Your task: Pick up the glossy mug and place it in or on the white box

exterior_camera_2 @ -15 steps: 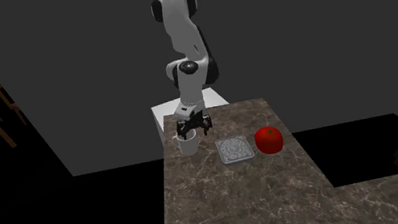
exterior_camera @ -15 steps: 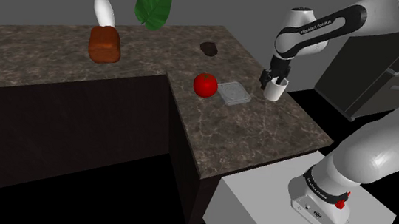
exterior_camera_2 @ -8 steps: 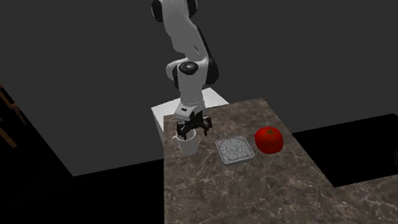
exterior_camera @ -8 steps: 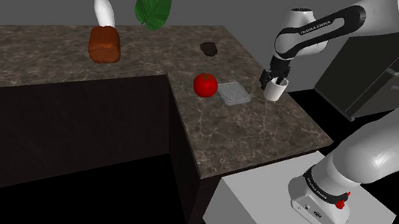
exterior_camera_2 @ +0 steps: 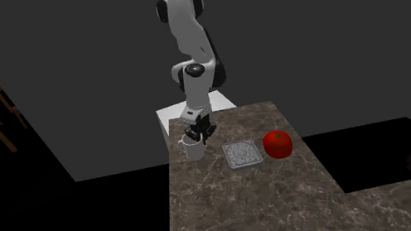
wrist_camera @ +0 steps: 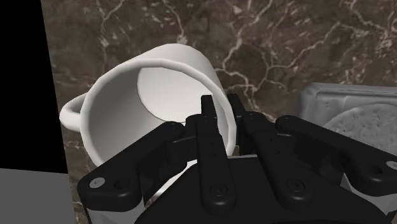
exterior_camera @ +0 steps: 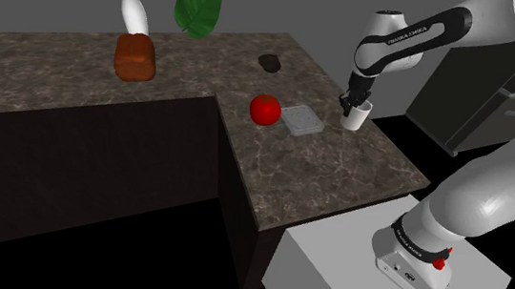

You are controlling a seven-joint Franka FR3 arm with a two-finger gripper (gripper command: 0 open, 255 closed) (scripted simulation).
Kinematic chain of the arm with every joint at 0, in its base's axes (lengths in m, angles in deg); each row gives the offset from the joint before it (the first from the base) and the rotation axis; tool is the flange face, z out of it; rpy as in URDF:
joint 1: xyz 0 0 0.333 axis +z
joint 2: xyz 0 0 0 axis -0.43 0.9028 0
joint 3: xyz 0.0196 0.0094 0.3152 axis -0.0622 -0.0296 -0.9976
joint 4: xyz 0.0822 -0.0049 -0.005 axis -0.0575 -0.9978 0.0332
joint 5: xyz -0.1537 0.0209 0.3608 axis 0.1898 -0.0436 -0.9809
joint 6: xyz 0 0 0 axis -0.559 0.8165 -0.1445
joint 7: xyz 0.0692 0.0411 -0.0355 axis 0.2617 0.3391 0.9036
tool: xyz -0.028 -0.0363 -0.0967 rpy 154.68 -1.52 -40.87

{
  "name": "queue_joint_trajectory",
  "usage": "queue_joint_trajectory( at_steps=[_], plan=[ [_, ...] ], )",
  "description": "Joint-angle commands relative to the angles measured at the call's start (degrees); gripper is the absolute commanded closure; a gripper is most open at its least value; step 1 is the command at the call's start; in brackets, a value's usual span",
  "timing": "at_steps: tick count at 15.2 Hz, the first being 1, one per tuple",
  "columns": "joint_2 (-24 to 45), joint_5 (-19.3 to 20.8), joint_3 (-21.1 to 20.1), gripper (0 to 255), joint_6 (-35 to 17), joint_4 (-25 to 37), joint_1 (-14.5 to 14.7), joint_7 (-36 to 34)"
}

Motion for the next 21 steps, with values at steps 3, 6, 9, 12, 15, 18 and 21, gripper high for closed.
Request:
queue_joint_trajectory(
  at_steps=[3, 6, 9, 12, 15, 18, 21],
  plan=[
    [-0.52, 0.09, -0.06, 255, 0.86, 0.31, -0.02, -0.06],
    [-2.02, 0.28, -0.25, 255, 3.42, 1.39, -0.04, -0.16],
    [-3.4, 0.43, -0.45, 255, 5.96, 2.57, -0.05, -0.24],
    [-4.65, 0.52, -0.66, 255, 8.47, 3.86, -0.05, -0.28],
    [-5.75, 0.58, -0.87, 255, 10.96, 5.25, -0.04, -0.3],
    [-6.73, 0.59, -1.08, 255, 13.42, 6.76, -0.02, -0.29],
    [-7.57, 0.59, -1.28, 255, 15.86, 8.36, 0.01, -0.26]
  ],
)
